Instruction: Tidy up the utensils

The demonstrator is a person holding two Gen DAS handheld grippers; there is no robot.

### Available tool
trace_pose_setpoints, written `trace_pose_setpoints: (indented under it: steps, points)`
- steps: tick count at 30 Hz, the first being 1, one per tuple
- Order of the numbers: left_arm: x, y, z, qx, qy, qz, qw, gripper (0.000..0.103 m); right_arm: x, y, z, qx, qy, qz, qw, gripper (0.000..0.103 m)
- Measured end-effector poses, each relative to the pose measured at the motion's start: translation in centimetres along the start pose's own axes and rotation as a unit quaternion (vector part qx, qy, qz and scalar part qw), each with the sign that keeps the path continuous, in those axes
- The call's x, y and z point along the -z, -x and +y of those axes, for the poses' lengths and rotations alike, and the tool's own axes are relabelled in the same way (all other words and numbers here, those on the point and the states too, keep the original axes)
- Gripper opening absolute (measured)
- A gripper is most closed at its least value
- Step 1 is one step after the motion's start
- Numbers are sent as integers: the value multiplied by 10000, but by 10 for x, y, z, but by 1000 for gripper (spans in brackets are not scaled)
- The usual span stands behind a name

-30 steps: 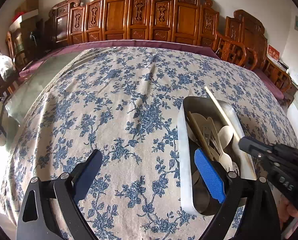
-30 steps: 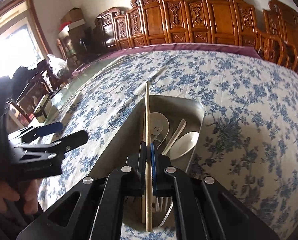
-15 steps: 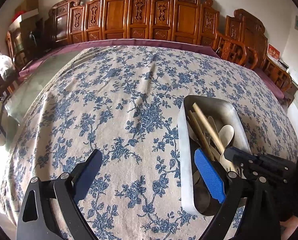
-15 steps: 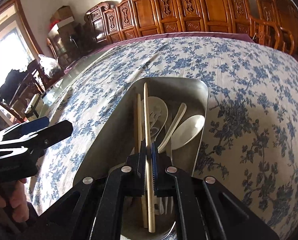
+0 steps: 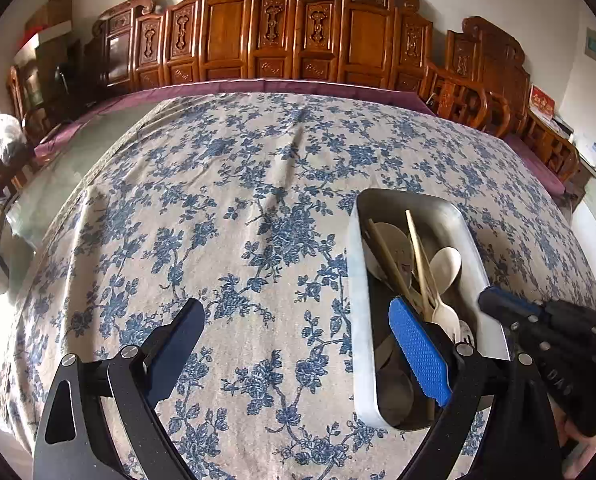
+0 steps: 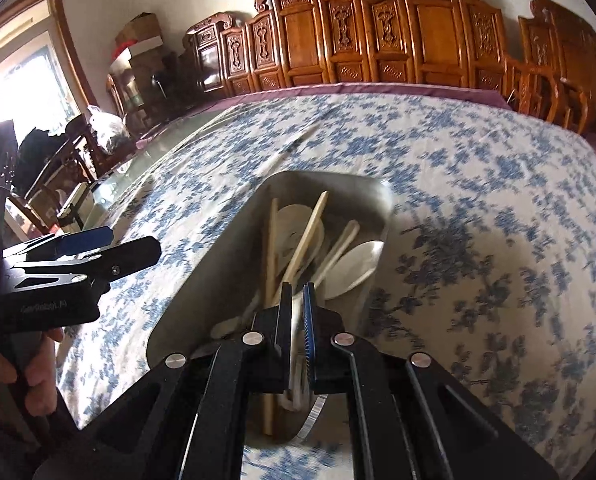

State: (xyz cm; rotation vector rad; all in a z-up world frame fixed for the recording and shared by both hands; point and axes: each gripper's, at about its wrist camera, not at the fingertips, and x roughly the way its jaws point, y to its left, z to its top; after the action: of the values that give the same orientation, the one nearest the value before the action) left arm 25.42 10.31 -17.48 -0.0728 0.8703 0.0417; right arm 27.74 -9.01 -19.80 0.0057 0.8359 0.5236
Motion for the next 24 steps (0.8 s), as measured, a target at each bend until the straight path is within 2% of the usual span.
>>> trace_pose_setpoints:
  steps: [3, 5, 7, 8, 10, 15, 16, 19, 24]
  points:
    - [1, 1, -5, 14, -59, -23, 10000, 90, 1, 14, -12, 148, 17, -68, 9999, 8]
    - [1, 3, -8, 38, -91, -58, 9999, 90, 3, 22, -18, 220, 30, -106, 9997, 14]
    - [2, 4, -12, 58, -125, -79, 9999, 90, 6, 30, -25, 337, 42, -171, 9993, 34]
    - [2, 5, -14, 68, -151, -91, 9998, 90, 8, 35, -28, 412, 45, -203, 9989, 38]
    - [3, 8, -19, 87, -211, -118, 9997, 90, 12, 41, -35, 516, 1, -246, 9984, 55]
    - [6, 18, -34, 57, -422, -203, 9989, 91, 23, 58, -48, 750, -124, -345, 9965, 80]
    - [6, 21, -37, 32, -470, -225, 9986, 93, 25, 61, -49, 802, -140, -364, 9960, 86]
    - [10, 31, -45, 25, -536, -288, 9981, 95, 31, 72, -52, 905, -158, -424, 9949, 95]
    - [22, 48, -55, 142, -517, -244, 9983, 95, 40, 91, -56, 1045, -233, -473, 9931, 100]
